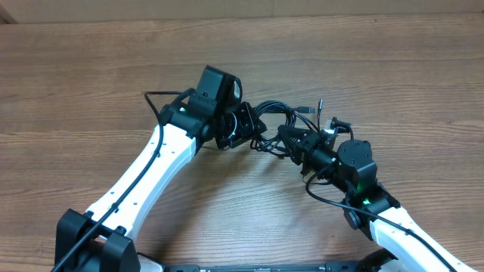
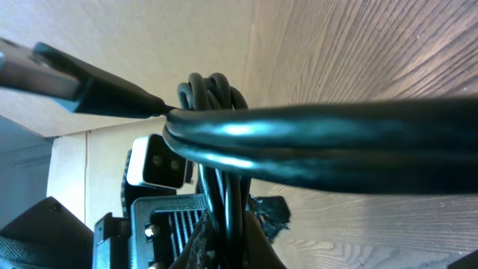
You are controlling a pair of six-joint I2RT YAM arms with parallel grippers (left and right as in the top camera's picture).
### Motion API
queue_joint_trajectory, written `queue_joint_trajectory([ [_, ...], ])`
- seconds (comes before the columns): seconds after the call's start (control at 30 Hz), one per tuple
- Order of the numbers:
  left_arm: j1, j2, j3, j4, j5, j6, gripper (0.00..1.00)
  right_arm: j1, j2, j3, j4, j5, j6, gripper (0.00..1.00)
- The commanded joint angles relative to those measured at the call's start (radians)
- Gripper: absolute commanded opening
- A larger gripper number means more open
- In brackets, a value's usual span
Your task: Untangle cables
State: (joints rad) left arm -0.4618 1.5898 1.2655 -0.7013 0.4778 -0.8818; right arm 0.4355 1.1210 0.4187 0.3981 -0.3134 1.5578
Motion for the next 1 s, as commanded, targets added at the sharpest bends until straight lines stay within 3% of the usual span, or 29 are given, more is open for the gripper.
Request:
queue_joint_trajectory([
  [0.0, -0.01, -0.004, -0.007, 0.008, -0.014, -0.045, 0.49, 0.003, -0.009, 0.015, 0.02, 0.014, 0.01, 0.04],
  [0.03, -0.01, -0.004, -0.007, 0.008, -0.014, -0.05, 0.49, 0.003, -0.009, 0.015, 0.02, 0.014, 0.01, 0.04],
  [0.1, -0.01, -0.004, -0.007, 0.008, -0.013, -0.066, 0.36, 0.003, -0.009, 0.015, 0.02, 0.014, 0.01, 0.04],
  [0.2, -0.01, -0.004, -0.007, 0.015, -0.013, -0.069, 0.04, 0.003, -0.009, 0.015, 0.019, 0.014, 0.01, 0.04],
  [0.27, -0.01, -0.004, -0.007, 0.018, -0.014, -0.054, 0.04, 0.003, -0.009, 0.014, 0.013, 0.013, 0.008, 0.04],
  [0.4, 0.021, -0.004, -0.006, 0.057, -0.006, 0.189, 0.05, 0.003, -0.009, 0.015, -0.02, -0.027, -0.102, 0.04],
  [0.5, 0.065, -0.004, -0.006, 0.04, -0.006, 0.471, 0.04, 0.003, -0.009, 0.015, -0.096, -0.143, -0.348, 0.27],
  [0.67, 0.135, -0.004, -0.006, -0.038, -0.011, 0.904, 0.04, 0.003, -0.009, 0.014, -0.335, -0.201, -0.533, 0.38],
  [0.83, 0.187, -0.004, -0.006, -0.066, -0.052, 1.032, 0.04, 0.003, -0.014, 0.015, -0.408, -0.339, -0.771, 0.7],
  [0.97, 0.191, -0.004, -0.006, -0.127, -0.087, 1.152, 0.04, 0.001, -0.052, 0.015, -0.408, -0.387, -0.91, 0.79],
])
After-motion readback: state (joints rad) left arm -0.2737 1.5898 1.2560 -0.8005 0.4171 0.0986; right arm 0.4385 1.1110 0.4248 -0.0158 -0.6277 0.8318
